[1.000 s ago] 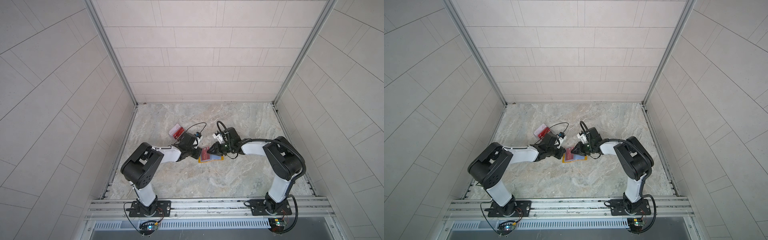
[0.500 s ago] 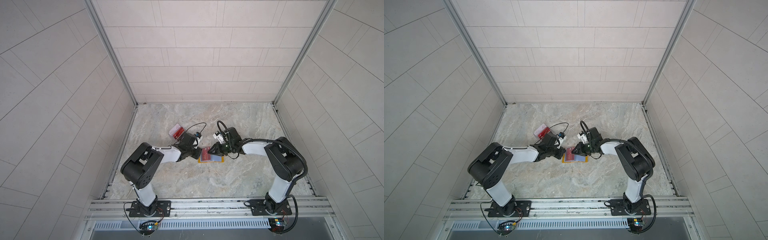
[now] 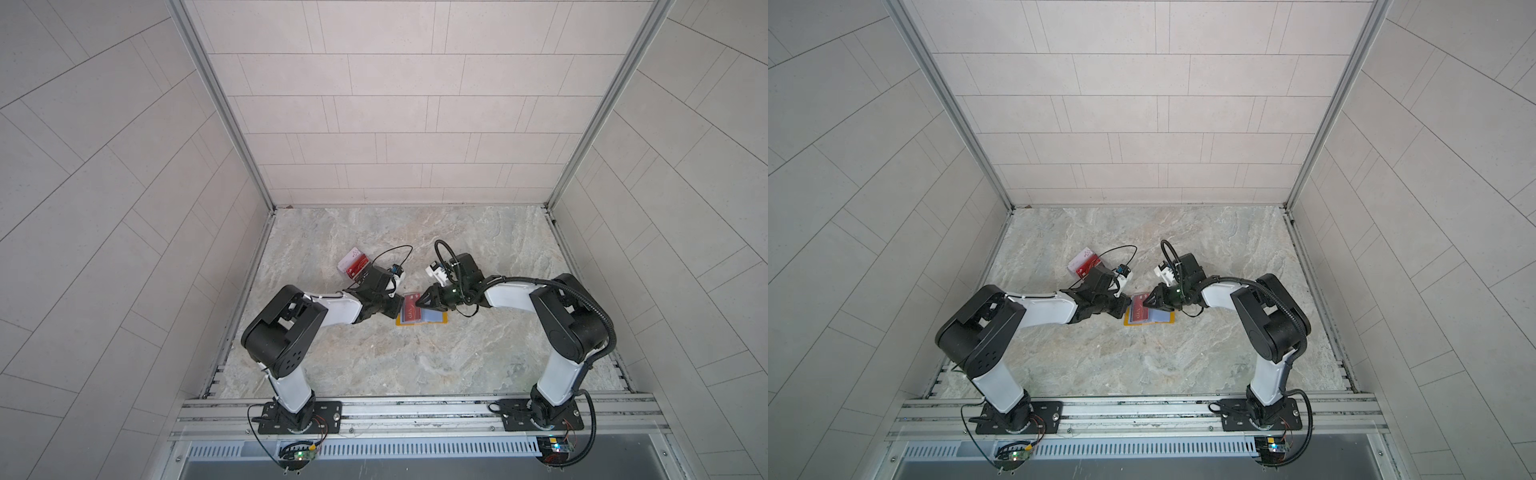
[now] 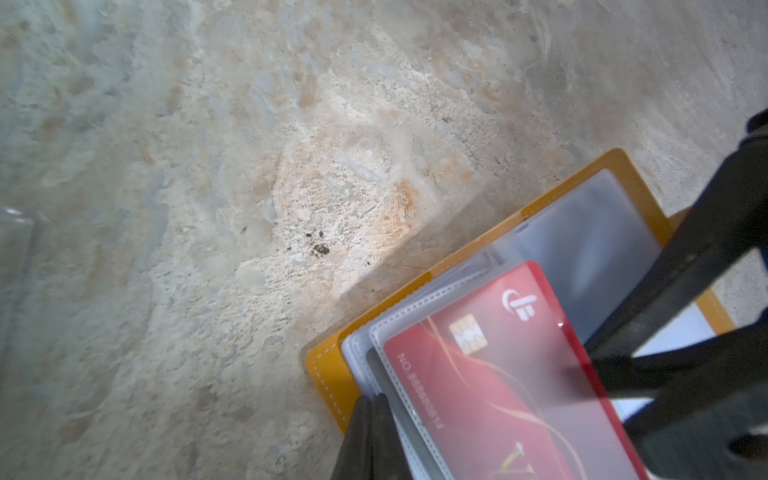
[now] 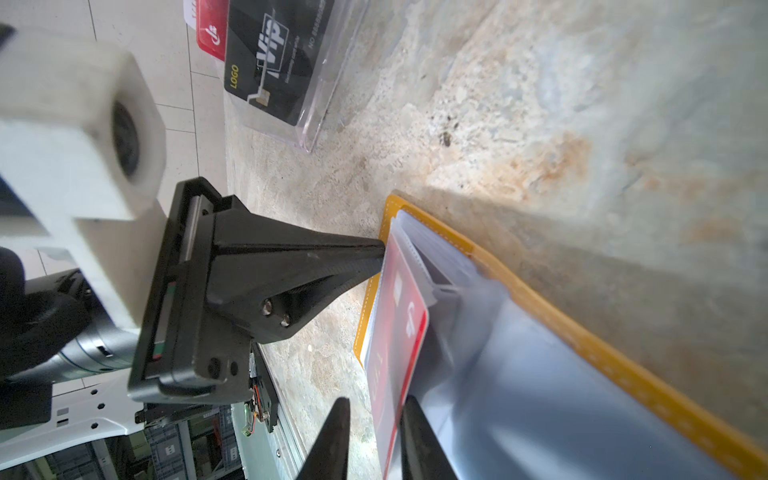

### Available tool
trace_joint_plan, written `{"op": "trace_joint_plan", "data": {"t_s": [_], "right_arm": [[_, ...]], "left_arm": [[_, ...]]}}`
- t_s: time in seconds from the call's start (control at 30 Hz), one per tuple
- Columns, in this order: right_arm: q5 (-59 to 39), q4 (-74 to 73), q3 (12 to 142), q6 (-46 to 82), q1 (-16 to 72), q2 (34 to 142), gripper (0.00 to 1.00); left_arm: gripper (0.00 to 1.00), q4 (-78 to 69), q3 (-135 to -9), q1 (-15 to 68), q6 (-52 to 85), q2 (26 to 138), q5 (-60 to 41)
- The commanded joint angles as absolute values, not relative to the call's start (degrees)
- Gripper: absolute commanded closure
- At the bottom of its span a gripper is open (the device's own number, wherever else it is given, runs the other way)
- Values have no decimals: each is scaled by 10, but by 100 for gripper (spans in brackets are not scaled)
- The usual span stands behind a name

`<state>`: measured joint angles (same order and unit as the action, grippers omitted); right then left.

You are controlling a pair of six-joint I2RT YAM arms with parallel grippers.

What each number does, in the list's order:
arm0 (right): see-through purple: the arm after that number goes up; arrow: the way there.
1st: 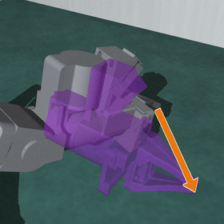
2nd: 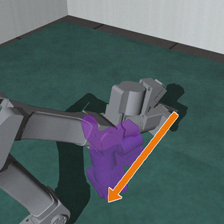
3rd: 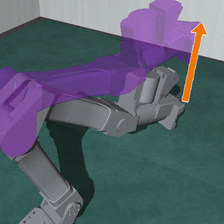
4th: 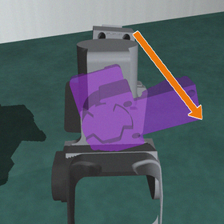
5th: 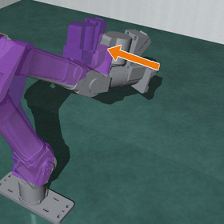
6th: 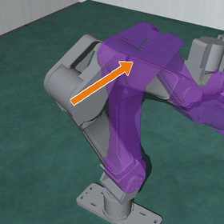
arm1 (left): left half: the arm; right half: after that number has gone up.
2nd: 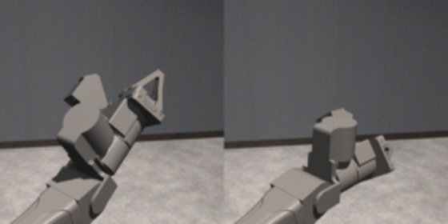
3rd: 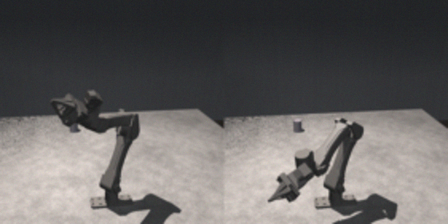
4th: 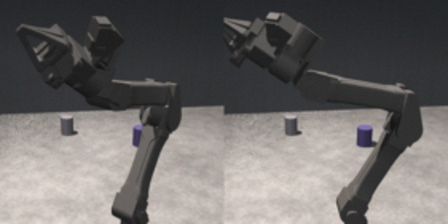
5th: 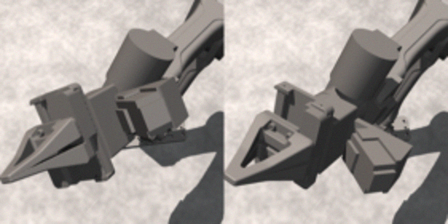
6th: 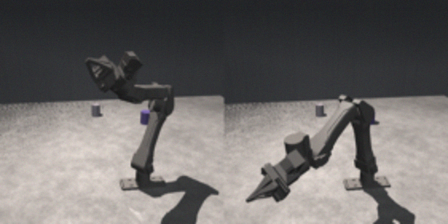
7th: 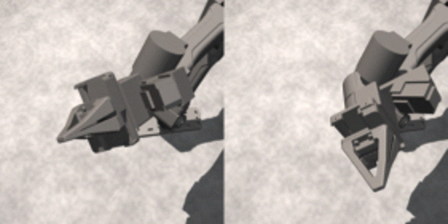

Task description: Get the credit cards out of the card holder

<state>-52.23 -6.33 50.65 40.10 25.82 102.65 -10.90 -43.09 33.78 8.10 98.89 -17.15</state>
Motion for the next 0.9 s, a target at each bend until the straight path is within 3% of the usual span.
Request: {"op": "trace_joint_plan", "data": {"t_s": [0.0,0.87], "right_arm": [[-540,-101,509,422,260,1043,75],[-553,-164,540,472,286,1131,74]], "left_arm": [[100,-59,-414,341,83,999,-167],[100,-76,-404,341,107,996,-190]]}}
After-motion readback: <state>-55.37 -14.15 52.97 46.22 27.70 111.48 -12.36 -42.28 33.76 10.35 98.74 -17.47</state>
